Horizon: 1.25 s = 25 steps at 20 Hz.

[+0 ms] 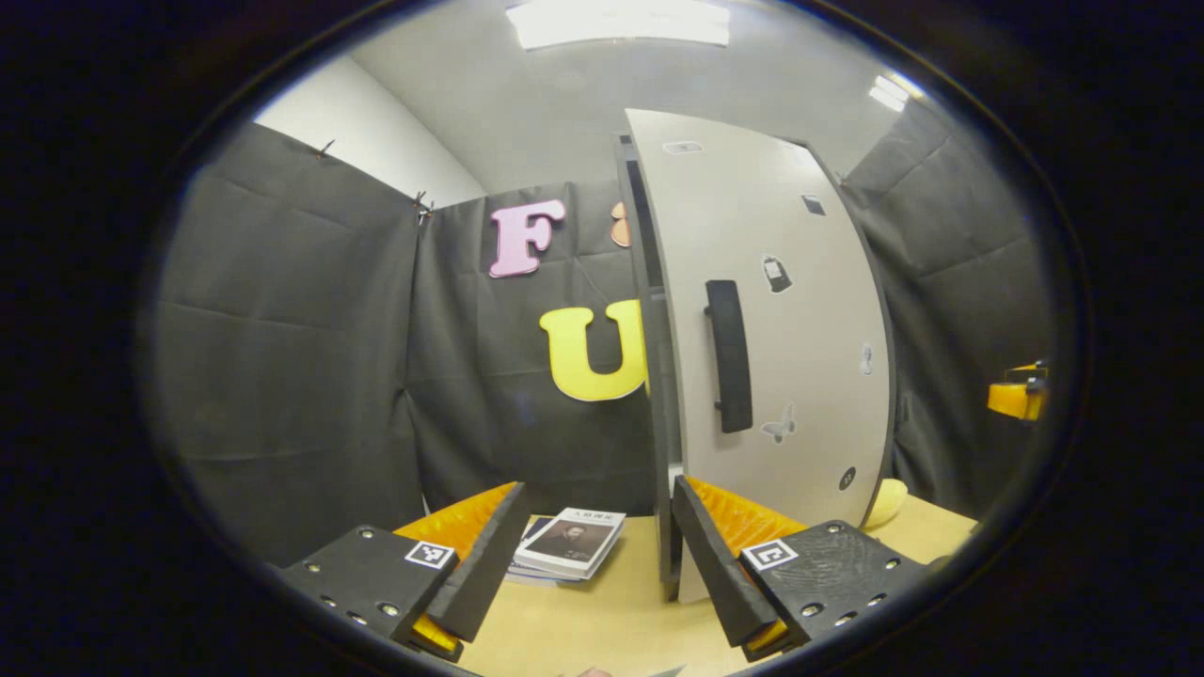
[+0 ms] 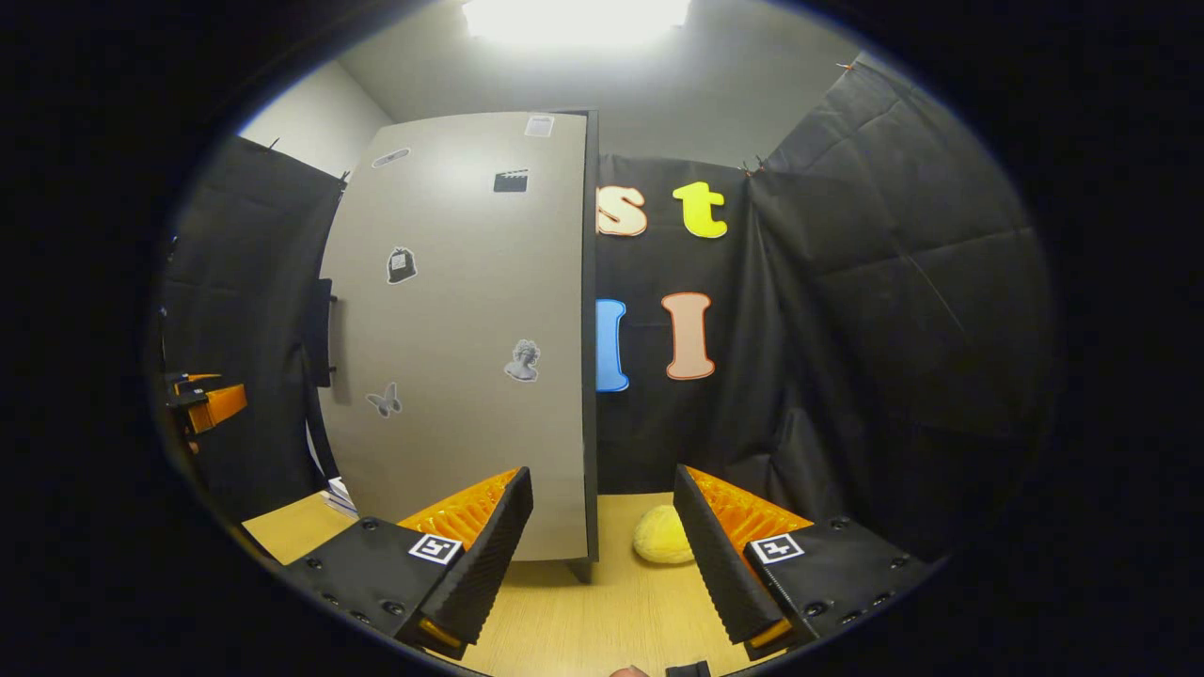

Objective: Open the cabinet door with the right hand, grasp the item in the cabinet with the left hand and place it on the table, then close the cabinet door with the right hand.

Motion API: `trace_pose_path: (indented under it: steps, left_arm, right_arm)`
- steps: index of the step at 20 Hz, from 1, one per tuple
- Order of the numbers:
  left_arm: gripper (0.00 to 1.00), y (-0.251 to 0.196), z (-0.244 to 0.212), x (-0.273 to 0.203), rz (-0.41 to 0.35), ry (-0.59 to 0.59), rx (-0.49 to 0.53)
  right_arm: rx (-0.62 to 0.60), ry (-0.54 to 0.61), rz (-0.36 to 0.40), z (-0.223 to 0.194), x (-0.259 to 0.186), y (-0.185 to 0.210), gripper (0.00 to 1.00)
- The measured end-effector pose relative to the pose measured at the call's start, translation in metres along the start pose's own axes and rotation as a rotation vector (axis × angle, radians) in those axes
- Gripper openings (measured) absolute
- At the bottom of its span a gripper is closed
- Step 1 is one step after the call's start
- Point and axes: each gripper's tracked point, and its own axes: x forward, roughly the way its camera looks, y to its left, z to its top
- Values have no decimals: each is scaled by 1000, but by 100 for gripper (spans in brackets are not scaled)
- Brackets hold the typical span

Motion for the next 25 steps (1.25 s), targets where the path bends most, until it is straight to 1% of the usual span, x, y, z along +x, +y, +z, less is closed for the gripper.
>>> trace_pose_path:
  steps: [1,2,3,4,5,6,7,8,9,10,11,12,13,14,15,16,17,18,19,20,23,24,25]
  left_arm:
    - [92,-3,1,1,-3,-1,2]
    - [92,-4,2,1,-4,-2,4]
    - [92,-5,2,0,-4,-2,6]
    - [92,-6,2,-2,-4,-3,9]
    - [92,-7,4,-3,-3,-3,10]
    - [95,-7,5,-3,-2,-5,10]
    - [92,-6,5,-3,0,-5,9]
    - [95,-5,6,-3,1,-6,9]
    - [95,-5,6,-3,4,-7,9]
    - [95,-4,8,-4,8,-9,11]
    - [95,-4,8,-5,12,-9,14]
    - [95,-4,9,-6,14,-11,16]
    - [92,-4,9,-5,15,-11,16]
    - [92,-4,9,-5,16,-11,17]
    - [92,-3,8,-4,17,-11,16]
    - [95,-2,8,-4,19,-9,16]
    - [95,-1,7,-3,22,-8,17]
    - [95,-1,8,-3,22,-10,17]
    - [92,-1,7,-3,21,-9,15]
    - [95,-1,7,-3,21,-8,14]
    - [95,3,5,0,23,-6,7]
    - [95,4,4,0,23,-4,5]
    - [95,4,4,0,23,-4,4]
  right_arm:
    - [-4,-1,-4,-2,-1,-1,95]
    - [-8,-2,-4,-2,-3,-2,92]
    - [-10,-5,-5,-2,-3,-2,93]
    - [-13,-9,-6,-1,-3,-3,96]
    - [-12,-14,-7,1,-4,-4,92]
    - [-10,-17,-6,2,-4,-5,96]
    - [-5,-21,-6,3,-3,-5,92]
    - [-2,-21,-5,3,-2,-5,93]
    - [1,-22,-5,4,-2,-5,95]
    - [1,-23,-7,4,-1,-6,95]
    - [1,-22,-8,4,-1,-6,92]
    - [1,-24,-10,5,-1,-6,92]
    - [-1,-27,-10,7,-2,-7,92]
    - [-4,-32,-11,9,-2,-6,95]
    - [-6,-34,-10,9,-1,-6,92]
    - [-8,-35,-11,9,-1,-5,95]
    - [-10,-39,-15,10,-1,-6,92]
    - [-12,-40,-16,11,0,-6,92]
    - [-13,-39,-18,11,1,-7,95]
    - [-13,-39,-18,11,1,-6,92]
    - [-9,-37,-20,10,-1,-6,92]
    - [-8,-38,-20,11,-2,-6,95]
    - [-9,-39,-20,11,-3,-5,95]
